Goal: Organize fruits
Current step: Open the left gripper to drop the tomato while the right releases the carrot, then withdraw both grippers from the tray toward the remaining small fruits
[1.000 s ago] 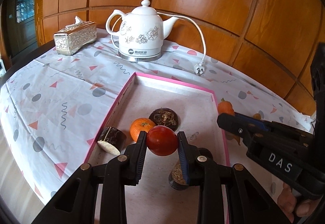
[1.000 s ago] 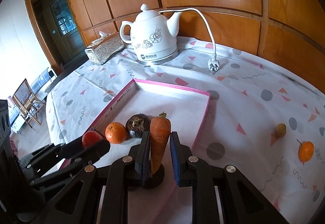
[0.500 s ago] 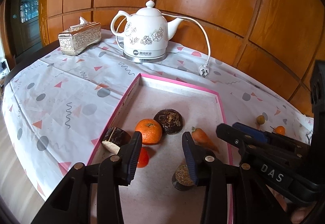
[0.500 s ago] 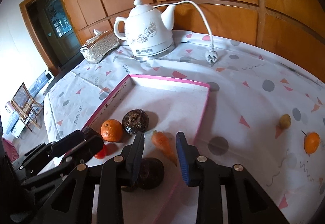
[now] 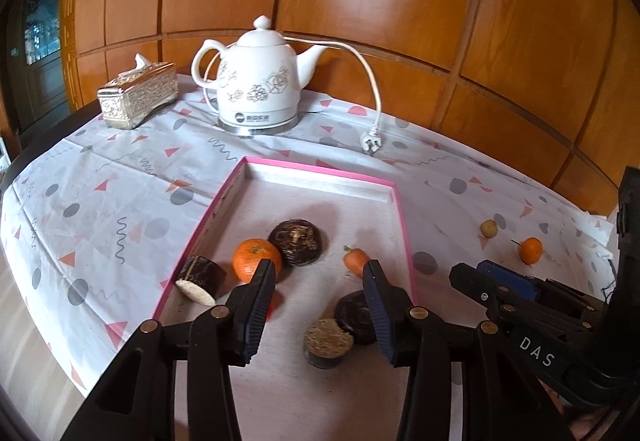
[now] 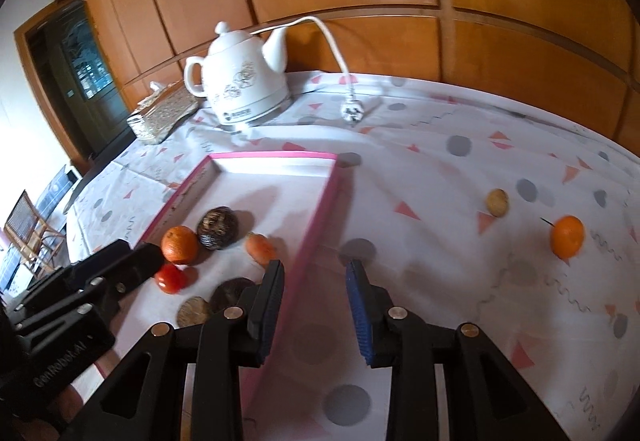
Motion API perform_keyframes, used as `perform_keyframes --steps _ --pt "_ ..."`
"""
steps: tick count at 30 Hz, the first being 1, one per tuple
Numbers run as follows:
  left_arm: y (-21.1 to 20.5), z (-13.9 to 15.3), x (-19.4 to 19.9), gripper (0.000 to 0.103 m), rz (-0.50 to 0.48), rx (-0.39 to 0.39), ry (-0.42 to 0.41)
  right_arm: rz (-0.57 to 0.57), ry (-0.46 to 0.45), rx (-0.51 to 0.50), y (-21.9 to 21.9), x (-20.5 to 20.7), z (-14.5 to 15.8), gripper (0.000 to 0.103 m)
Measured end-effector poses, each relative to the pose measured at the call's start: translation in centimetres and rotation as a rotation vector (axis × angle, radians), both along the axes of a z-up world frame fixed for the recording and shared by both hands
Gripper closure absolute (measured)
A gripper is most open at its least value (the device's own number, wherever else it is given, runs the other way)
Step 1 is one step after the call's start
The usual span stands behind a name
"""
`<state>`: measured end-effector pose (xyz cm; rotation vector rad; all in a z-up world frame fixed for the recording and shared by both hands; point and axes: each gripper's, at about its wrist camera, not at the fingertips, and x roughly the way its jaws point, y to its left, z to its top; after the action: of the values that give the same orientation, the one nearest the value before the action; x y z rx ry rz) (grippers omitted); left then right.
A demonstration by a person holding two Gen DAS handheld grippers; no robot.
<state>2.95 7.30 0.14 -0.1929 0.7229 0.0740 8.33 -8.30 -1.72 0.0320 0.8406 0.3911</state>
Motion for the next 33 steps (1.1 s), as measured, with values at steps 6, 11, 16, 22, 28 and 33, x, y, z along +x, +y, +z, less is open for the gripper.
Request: perform_keyframes --steps 6,11,16,22,28,33 --pt "-1.6 0.3 -0.1 0.056 -0.044 0.014 -0.004 -0.059 -0.009 -0.021 -2.3 -0.7 -0.4 0.071" --pt "-3.4 0.5 0.0 0.056 -0.089 0.024 -0.006 -0.118 -0.004 -0.023 -4.6 -0.9 -0.7 0.071" --pt "-5.3 0.5 0.2 0.056 -0.135 0.036 -0.003 -0.178 -0.001 -0.024 -7.0 -1.1 -1.0 0.071" --pt "-7.7 0.2 0.5 0.056 -0.191 0.051 0.007 -0.240 -0.001 -0.028 -9.5 -1.0 -1.2 0.071" --pt "-9.8 -0.1 1.2 0.056 -0.241 0.060 0.019 -0.295 0.001 -0.026 -11.6 -0.7 -1.5 0.071" --pt "-11.3 -0.8 2.0 0.056 -0.271 0.069 0.038 -0.330 0.012 -0.028 -13.0 -0.5 -1.9 0.071"
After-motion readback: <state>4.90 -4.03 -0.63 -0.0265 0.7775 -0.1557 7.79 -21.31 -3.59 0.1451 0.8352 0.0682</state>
